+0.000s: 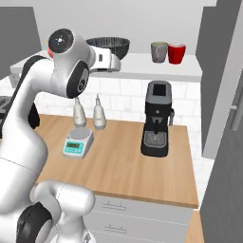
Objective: Gather all objects into one cabinet and sort the glasses and bowls to opposite sides.
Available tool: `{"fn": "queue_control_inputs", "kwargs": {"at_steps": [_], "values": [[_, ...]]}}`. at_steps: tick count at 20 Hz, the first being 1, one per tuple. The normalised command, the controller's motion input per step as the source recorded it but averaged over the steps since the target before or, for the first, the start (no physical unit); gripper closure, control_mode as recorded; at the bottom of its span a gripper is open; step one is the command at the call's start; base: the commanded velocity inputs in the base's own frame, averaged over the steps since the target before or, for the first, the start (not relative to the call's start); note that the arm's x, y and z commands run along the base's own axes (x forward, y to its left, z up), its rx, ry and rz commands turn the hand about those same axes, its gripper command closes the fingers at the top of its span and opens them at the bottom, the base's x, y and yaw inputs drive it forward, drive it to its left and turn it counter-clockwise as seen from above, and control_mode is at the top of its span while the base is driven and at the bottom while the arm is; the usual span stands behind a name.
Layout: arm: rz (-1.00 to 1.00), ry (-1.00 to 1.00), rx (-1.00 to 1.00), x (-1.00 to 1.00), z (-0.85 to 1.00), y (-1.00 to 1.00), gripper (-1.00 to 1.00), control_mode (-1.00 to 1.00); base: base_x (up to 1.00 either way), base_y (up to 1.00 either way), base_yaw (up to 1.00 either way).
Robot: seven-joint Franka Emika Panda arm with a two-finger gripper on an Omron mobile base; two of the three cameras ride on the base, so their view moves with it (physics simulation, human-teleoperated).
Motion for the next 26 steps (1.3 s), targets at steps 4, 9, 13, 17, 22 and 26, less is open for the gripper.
{"fn": "queue_control_inputs", "kwargs": {"at_steps": [4, 9, 13, 17, 22, 26], "values": [[0.0, 0.0, -0.11, 0.08, -0.08, 0.52, -1.0, -1.0, 0.0, 0.0, 0.0], [0.0, 0.0, -0.04, -0.1, 0.0, 0.98, -1.0, -1.0, 0.0, 0.0, 0.0], [-0.01, 0.0, 0.03, -0.05, 0.0, 1.0, -1.0, -1.0, 0.0, 0.0, 0.0], [-0.05, 0.0, 0.11, 0.0, 0.05, 0.97, -1.0, -1.0, 0.0, 0.0, 0.0], [-0.06, 0.09, 0.18, 0.39, 0.13, 0.39, -1.0, -1.0, 0.0, 0.0, 0.0], [0.0, 0.03, 0.02, 0.06, 0.0, -0.01, -1.0, -1.0, 0.0, 0.0, 0.0]]}}
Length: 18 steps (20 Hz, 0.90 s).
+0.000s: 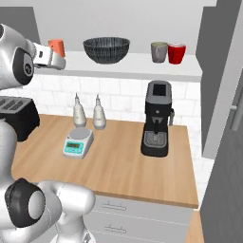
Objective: Gather all objects into one cabinet and sort the glasses and bowls to opposite sides.
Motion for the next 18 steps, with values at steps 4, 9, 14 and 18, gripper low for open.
{"fn": "queue_control_inputs", "kwargs": {"at_steps": [4, 9, 14, 18], "values": [[0.03, 0.0, 0.0, 0.08, 0.0, 0.02, -1.0, -1.0, 0.0, 0.0, 0.0], [0.07, 0.0, 0.0, 0.31, 0.0, 0.07, -1.0, -1.0, 0.0, 0.0, 0.0], [0.13, 0.0, 0.0, 0.36, 0.0, 0.27, -1.0, -1.0, 0.0, 0.0, 0.0], [0.0, 0.0, 0.0, 0.22, 0.0, 0.33, -1.0, -1.0, 0.0, 0.0, 0.0]]}}
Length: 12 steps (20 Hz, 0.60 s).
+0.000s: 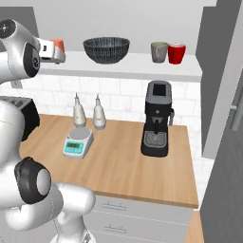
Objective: Gather all objects into one cabinet and sort the glasses and bowls to opposite sides.
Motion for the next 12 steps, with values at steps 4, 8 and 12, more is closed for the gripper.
{"fn": "queue_control_inputs", "kwargs": {"at_steps": [4, 8, 12], "values": [[0.0, 0.0, 0.0, 0.32, 0.0, 0.3, -1.0, -1.0, 0.0, 0.0, 0.0], [-0.03, 0.02, 0.0, 0.36, 0.01, 0.26, -1.0, -1.0, 0.0, 0.0, 0.0], [-0.03, 0.04, 0.0, 0.32, 0.0, 0.27, -1.0, -1.0, 0.0, 0.0, 0.0]]}}
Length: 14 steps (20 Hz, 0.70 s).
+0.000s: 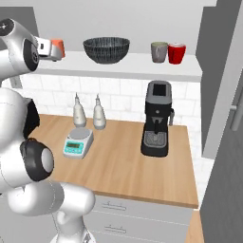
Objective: Gather all objects into one cabinet and sort the glasses and bowls to opposite sides.
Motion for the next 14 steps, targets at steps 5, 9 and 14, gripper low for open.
{"fn": "queue_control_inputs", "kwargs": {"at_steps": [5, 9, 14], "values": [[-0.02, 0.04, 0.0, 0.3, 0.0, 0.22, -1.0, -1.0, 0.0, 0.0, 0.0], [-0.05, 0.02, 0.0, 0.2, 0.01, 0.04, -1.0, -1.0, 0.0, 0.0, 0.0], [-0.07, 0.04, 0.0, 0.26, 0.0, 0.03, -1.0, -1.0, 0.0, 0.0, 0.0]]}}
